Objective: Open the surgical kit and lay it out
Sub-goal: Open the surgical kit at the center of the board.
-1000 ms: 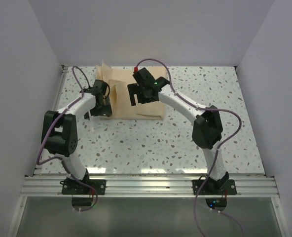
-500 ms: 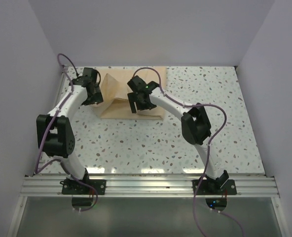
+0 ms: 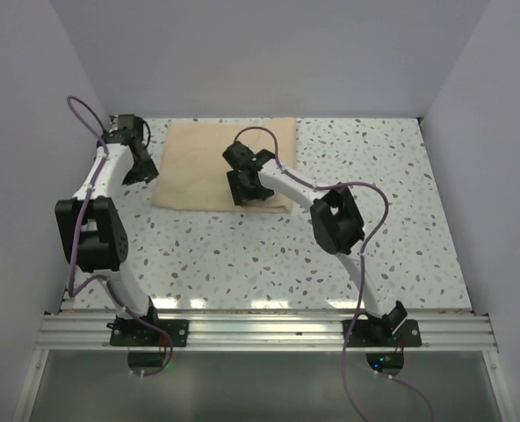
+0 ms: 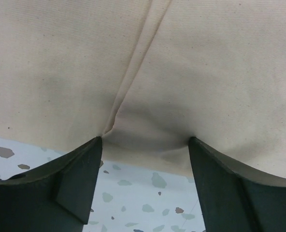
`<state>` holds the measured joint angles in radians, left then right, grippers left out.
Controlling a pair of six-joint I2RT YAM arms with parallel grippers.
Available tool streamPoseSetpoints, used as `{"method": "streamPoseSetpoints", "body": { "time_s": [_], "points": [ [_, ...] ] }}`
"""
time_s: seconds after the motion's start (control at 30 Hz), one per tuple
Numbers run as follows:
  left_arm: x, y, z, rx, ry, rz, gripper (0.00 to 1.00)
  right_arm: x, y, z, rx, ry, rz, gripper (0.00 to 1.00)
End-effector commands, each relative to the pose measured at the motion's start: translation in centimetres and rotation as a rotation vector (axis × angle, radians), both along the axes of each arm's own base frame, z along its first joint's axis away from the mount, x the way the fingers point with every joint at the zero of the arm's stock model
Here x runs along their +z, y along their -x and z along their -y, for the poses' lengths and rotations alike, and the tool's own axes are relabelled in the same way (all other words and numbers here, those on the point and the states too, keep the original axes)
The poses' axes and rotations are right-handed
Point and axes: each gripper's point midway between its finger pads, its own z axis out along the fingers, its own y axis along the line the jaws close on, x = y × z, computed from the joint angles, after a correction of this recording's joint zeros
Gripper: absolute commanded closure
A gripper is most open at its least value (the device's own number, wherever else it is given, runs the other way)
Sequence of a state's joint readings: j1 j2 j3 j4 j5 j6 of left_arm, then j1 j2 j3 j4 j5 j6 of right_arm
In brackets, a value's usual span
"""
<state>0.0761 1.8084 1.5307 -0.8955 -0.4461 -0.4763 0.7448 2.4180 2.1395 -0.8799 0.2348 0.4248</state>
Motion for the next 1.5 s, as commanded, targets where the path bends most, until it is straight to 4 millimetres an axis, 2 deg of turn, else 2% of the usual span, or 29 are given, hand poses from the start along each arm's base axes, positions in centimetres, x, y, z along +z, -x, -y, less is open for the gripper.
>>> {"method": "streamPoseSetpoints", "body": {
  "time_s": [0.0, 0.13, 0.17, 0.27, 0.3, 0.37, 0.43, 0.47, 0.5, 0.53, 0.57, 0.6, 0.67, 0.7, 0.77, 0.83, 0.87, 0.9, 0.93, 0.97, 1.03, 1.1, 1.2, 1.27, 1.33, 1.37, 1.4, 1.43, 1.47],
  "points": [
    [0.4, 0.4, 0.1, 0.004, 0.01, 0.007, 0.0, 1.1, -1.9, -0.4, -0.01, -0.003, 0.076, 0.27],
    [-0.1, 0.8, 0.2, -0.001, 0.016, -0.003, 0.01, 2.5, -2.1, -0.5, -0.008, -0.021, 0.106, 0.65],
    [-0.3, 0.7, 0.3, -0.002, 0.02, 0.0, 0.0, 3.0, -2.2, -0.4, -0.008, -0.025, 0.116, 0.83],
    [-1.0, 0.8, 0.6, -0.006, 0.039, -0.011, 0.0, 5.3, -2.4, 0.1, -0.018, -0.031, 0.154, 1.0],
    [-1.2, 0.8, 0.8, -0.01, 0.047, -0.015, 0.01, 5.7, -2.5, 0.5, -0.022, -0.02, 0.166, 1.0],
    [-1.3, 0.7, 0.9, -0.012, 0.052, -0.015, 0.01, 8.1, -2.6, 1.4, -0.033, -0.013, 0.214, 1.0],
    [-1.0, 0.4, 0.9, -0.02, 0.053, -0.006, 0.01, 9.4, -2.9, 3.8, -0.081, 0.034, 0.255, 1.0],
    [-0.8, 0.2, 1.0, -0.031, 0.051, 0.003, 0.01, 11.7, -2.9, 4.9, -0.109, 0.027, 0.296, 1.0],
    [-0.5, 0.0, 0.9, -0.033, 0.051, 0.014, 0.01, 11.7, -2.9, 7.3, -0.156, 0.076, 0.31, 1.0],
    [-0.4, 0.0, 0.9, -0.037, 0.049, 0.017, 0.01, 12.3, -2.9, 8.5, -0.184, 0.084, 0.322, 1.0],
    [-0.3, -0.1, 0.9, -0.038, 0.048, 0.019, 0.01, 15.0, -2.8, 9.7, -0.217, 0.057, 0.378, 1.0],
    [-0.2, -0.1, 1.0, -0.042, 0.05, 0.021, 0.01, 13.8, -2.5, 11.9, -0.245, 0.095, 0.362, 1.0],
    [-0.3, -0.2, 1.2, -0.048, 0.055, 0.022, 0.01, 15.8, -2.2, 14.6, -0.299, 0.092, 0.416, 1.0],
    [-0.3, -0.3, 1.3, -0.053, 0.059, 0.021, 0.0, 14.7, -1.7, 16.7, -0.328, 0.126, 0.391, 1.0],
    [-0.4, -0.3, 1.7, -0.064, 0.06, 0.019, 0.01, 14.6, -1.0, 19.1, -0.375, 0.148, 0.386, 1.0],
    [-0.4, -0.4, 2.1, -0.074, 0.06, 0.017, 0.0, 12.5, 0.1, 21.9, -0.416, 0.205, 0.338, 1.0],
    [-0.4, -0.4, 2.5, -0.085, 0.061, 0.017, 0.0, 12.0, 0.6, 22.6, -0.424, 0.225, 0.325, 0.9],
    [-0.4, -0.4, 2.8, -0.09, 0.061, 0.019, 0.01, 10.9, 1.3, 23.9, -0.439, 0.258, 0.298, 0.73],
    [-0.4, -0.5, 3.0, -0.096, 0.061, 0.019, 0.01, 10.4, 1.9, 24.6, -0.448, 0.287, 0.28, 0.36],
    [-0.2, -0.6, 3.4, -0.106, 0.061, 0.024, 0.01, 10.0, 2.4, 25.9, -0.473, 0.336, 0.276, 0.22],
    [-0.2, -0.5, 3.9, -0.115, 0.062, 0.022, 0.01, 9.8, 3.0, 27.8, -0.533, 0.38, 0.256, 0.09],
    [-0.2, -0.3, 4.7, -0.133, 0.06, 0.017, 0.01, 10.6, 2.9, 29.6, -0.592, 0.395, 0.27, 0.08],
    [-0.4, 0.2, 5.7, -0.157, 0.064, 0.021, 0.01, 12.5, 1.6, 30.1, -0.616, 0.318, 0.31, 0.08],
    [-1.0, 0.8, 6.5, -0.179, 0.067, 0.014, 0.01, 14.8, -0.7, 29.3, -0.584, 0.233, 0.378, 0.08],
    [-0.8, 1.1, 7.1, -0.193, 0.069, 0.03, 0.0, 15.6, -2.7, 28.0, -0.531, 0.177, 0.398, 0.08],
    [-1.0, 1.7, 7.7, -0.204, 0.071, 0.026, 0.01, 17.3, -4.0, 27.5, -0.527, 0.143, 0.436, 0.08],
    [-1.1, 1.9, 8.0, -0.211, 0.073, 0.028, 0.0, 17.4, -5.0, 27.1, -0.518, 0.135, 0.438, 0.08],
    [-1.2, 2.1, 8.4, -0.221, 0.075, 0.03, 0.01, 16.0, -5.9, 26.6, -0.504, 0.144, 0.398, 0.08],
    [-1.4, 2.7, 8.5, -0.221, 0.078, 0.025, 0.01, 17.6, -7.6, 26.1, -0.513, 0.113, 0.431, 0.08]
  ]
}}
